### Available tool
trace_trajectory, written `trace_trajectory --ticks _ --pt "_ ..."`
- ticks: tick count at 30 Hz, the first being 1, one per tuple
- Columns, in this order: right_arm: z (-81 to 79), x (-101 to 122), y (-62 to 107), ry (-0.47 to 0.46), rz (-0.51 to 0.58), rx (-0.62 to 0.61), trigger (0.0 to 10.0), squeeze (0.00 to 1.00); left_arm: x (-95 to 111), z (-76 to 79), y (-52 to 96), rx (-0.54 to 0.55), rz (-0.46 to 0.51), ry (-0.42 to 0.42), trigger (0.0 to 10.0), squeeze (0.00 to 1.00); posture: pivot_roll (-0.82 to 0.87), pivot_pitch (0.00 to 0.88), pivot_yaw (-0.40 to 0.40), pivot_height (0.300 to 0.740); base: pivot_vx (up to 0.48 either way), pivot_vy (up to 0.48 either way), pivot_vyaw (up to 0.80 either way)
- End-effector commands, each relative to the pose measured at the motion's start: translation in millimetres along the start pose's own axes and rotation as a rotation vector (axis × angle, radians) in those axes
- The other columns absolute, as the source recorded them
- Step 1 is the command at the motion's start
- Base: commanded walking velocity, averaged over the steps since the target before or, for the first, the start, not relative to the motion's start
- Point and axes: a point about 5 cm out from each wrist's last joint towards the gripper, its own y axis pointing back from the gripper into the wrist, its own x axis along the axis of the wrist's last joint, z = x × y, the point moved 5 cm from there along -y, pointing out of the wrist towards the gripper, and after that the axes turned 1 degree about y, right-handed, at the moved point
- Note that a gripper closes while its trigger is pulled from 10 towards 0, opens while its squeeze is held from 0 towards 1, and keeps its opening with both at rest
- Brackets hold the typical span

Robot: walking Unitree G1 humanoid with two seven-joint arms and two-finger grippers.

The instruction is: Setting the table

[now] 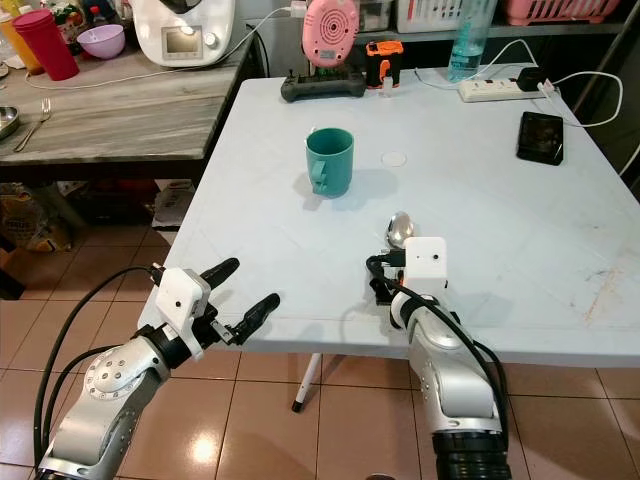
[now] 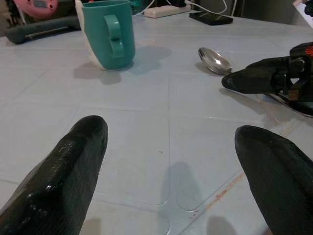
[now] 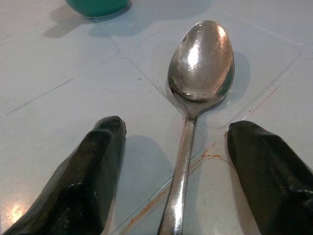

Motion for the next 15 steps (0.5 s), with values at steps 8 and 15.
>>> trace_trajectory --ticks 8,15 --pt "1.5 -36 0.8 -0.022 -0.164 0.017 0.0 0.00 4 4.3 2.0 -0.040 0.003 -0.047 10.0 0.00 -0.20 0.138 0.095 0.740 0.000 0.000 0.00" --pt "1.5 -40 1.2 -0.026 -0.182 0.017 0.0 0.00 2 8.4 2.1 -0.079 -0.009 -0.045 10.0 0.00 -0.20 0.138 0.100 0.740 0.000 0.000 0.00"
